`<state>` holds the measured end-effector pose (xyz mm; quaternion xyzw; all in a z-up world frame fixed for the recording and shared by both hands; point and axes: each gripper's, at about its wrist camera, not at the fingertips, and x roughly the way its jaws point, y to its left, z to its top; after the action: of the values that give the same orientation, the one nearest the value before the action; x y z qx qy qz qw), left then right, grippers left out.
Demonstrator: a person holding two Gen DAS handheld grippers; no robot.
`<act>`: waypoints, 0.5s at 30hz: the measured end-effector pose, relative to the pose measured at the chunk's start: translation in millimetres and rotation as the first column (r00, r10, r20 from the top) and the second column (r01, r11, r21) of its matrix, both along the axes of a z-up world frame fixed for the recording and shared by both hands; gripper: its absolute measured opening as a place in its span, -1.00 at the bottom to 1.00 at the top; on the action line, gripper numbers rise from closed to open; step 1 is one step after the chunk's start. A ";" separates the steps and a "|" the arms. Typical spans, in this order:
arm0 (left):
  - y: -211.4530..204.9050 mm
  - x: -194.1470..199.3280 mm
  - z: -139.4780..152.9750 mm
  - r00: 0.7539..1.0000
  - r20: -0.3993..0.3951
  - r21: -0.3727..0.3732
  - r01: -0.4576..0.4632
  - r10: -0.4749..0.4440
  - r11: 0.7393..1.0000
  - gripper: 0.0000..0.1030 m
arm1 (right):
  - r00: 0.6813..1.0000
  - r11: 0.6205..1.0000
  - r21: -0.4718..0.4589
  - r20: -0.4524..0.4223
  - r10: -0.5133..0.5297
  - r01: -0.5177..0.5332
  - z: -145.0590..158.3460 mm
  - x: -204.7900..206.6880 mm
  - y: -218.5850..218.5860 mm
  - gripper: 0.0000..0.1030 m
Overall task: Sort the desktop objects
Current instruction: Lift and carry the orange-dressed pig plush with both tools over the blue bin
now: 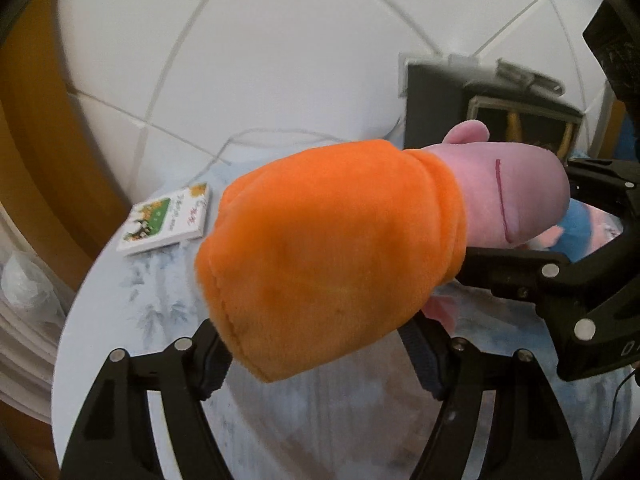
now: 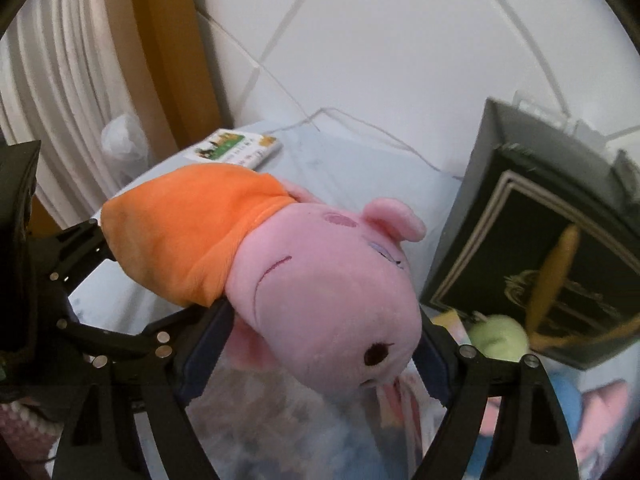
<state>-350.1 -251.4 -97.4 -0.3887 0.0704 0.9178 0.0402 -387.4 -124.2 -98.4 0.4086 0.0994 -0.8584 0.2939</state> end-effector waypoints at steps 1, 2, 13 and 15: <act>2.8 7.4 6.2 1.000 -0.009 0.003 0.004 -0.004 1.000 0.44 | 1.000 1.000 -0.003 -0.007 -0.002 0.002 7.3 6.7 2.5 0.65; 5.8 14.4 12.3 1.000 -0.017 0.011 0.008 -0.008 1.000 0.44 | 1.000 1.000 -0.006 -0.012 -0.005 0.005 12.8 11.1 4.1 0.65; 66.5 100.1 88.1 0.985 -0.133 0.017 0.111 -0.108 0.994 0.44 | 0.993 0.994 -0.067 -0.079 -0.090 0.085 88.0 101.4 74.7 0.65; 78.3 114.6 101.7 0.979 -0.156 0.019 0.134 -0.129 0.991 0.44 | 0.989 0.992 -0.074 -0.102 -0.108 0.101 102.2 119.2 91.5 0.65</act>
<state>-235.6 -173.1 4.3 -0.3103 0.0853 0.9414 0.1010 -268.2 -32.7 3.8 0.3567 0.0637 -0.8961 0.2565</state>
